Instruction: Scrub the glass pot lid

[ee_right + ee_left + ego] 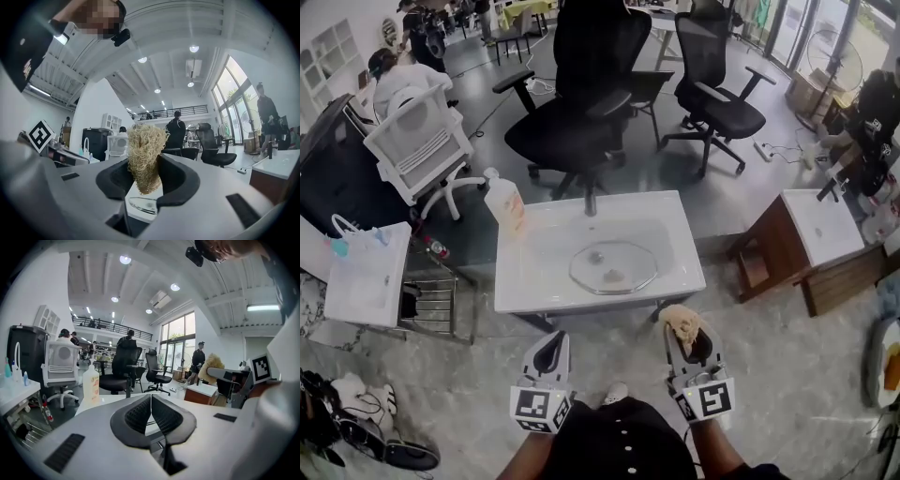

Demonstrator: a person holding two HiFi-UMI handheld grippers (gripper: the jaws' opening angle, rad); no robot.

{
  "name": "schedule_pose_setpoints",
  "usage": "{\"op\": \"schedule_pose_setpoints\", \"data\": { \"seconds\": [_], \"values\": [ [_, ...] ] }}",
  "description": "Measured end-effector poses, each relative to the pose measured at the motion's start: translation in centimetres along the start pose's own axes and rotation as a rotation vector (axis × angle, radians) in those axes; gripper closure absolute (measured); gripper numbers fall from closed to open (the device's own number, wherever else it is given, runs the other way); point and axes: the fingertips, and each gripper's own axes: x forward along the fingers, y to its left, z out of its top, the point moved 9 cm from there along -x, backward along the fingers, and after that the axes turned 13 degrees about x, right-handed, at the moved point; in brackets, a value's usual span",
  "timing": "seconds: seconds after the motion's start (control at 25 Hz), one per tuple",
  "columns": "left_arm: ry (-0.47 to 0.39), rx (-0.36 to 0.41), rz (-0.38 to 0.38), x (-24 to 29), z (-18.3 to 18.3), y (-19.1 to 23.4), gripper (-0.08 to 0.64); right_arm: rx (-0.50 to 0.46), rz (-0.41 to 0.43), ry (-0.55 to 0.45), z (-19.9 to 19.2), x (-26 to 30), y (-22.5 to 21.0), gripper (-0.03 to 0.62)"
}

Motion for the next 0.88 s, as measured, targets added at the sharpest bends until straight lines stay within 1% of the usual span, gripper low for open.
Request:
{"op": "schedule_pose_setpoints", "data": {
  "seconds": [0.2,0.52,0.88],
  "values": [
    [0.024,-0.005,0.018,1.0,-0.1,-0.6,0.531,0.006,0.011,0.004,0.0,1.0,-1.8,0.449],
    [0.048,-0.005,0.032,3.5,0.2,0.3,0.531,0.032,0.005,0.009,0.0,2.9,-3.8,0.449],
    [0.023,-0.005,0.018,8.8,1.2,3.2,0.531,0.007,0.001,0.01,0.2,8.1,-6.0,0.449]
  ]
}}
